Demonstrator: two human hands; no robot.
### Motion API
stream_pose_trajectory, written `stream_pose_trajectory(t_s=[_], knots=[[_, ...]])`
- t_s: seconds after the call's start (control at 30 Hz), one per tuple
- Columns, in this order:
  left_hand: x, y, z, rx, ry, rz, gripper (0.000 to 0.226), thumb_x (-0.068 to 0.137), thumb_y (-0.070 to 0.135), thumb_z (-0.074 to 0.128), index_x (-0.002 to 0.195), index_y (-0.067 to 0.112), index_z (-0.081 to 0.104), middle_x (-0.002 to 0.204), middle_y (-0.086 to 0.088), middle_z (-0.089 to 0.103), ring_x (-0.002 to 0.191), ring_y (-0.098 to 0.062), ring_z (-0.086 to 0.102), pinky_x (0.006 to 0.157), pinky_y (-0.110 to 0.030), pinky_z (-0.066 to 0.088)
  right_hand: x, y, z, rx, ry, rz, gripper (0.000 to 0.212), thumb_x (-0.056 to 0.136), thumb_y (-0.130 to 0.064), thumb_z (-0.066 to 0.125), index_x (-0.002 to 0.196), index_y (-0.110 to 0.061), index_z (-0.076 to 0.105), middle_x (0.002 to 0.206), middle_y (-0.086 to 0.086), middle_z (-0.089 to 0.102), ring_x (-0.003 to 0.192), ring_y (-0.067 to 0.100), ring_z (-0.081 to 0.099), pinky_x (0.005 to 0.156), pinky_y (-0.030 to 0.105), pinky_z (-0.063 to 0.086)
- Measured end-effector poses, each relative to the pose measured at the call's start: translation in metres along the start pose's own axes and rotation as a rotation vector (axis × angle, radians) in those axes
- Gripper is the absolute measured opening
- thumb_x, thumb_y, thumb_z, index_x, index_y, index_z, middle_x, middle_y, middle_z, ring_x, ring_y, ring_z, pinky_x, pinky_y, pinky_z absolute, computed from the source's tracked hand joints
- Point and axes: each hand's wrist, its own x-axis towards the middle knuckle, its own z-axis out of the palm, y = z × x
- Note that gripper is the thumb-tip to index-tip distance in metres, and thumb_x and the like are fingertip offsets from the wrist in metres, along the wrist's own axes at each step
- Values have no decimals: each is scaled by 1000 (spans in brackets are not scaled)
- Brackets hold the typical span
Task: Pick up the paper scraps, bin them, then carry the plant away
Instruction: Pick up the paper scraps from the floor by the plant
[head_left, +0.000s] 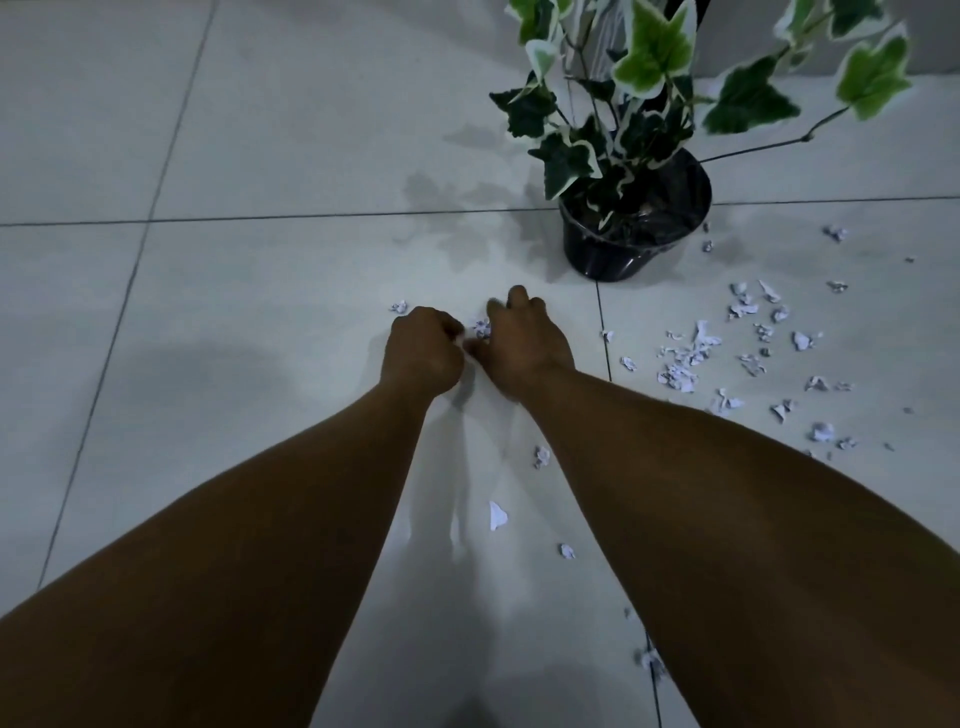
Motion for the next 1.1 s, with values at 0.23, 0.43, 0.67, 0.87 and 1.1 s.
stream_pose_trajectory(t_s=[0.23,0.43,0.67,0.87,1.1], knots=[[12,-16,-16,421,0,52,65,85,0,59,145,13,40,149,-13,35,136,-34,36,102,-44,45,-13,-1,3,92,85,6,16,90,-2,56,98,-4,71,106,13,64,101,27,62,85,30,44],[-2,-18,-3,554,18,199,32,88,-5,54,115,6,67,116,-13,63,109,-30,61,93,-38,53,-21,9,3,235,47,185,12,81,-3,65,91,-6,73,96,4,69,89,21,66,73,25,51],[-26,-8,12,2,45,46,17,83,3,67,89,9,81,93,-9,77,91,-23,71,78,-25,54,-47,12,3,527,113,308,7,85,-11,70,86,-10,77,107,7,74,99,20,67,67,6,37],[-48,6,15,-287,-114,-18,16,85,18,72,100,18,80,103,1,77,100,-13,69,77,-15,44,-65,9,-3,718,76,396,15,87,-20,70,89,-6,75,97,9,75,96,24,68,89,35,53],[-65,17,10,-385,-99,-7,16,80,14,76,95,18,81,92,-2,78,88,-13,71,86,-25,54,-77,8,-15,973,61,619,36,90,-37,58,62,-14,63,77,7,72,85,28,70,88,41,55]])
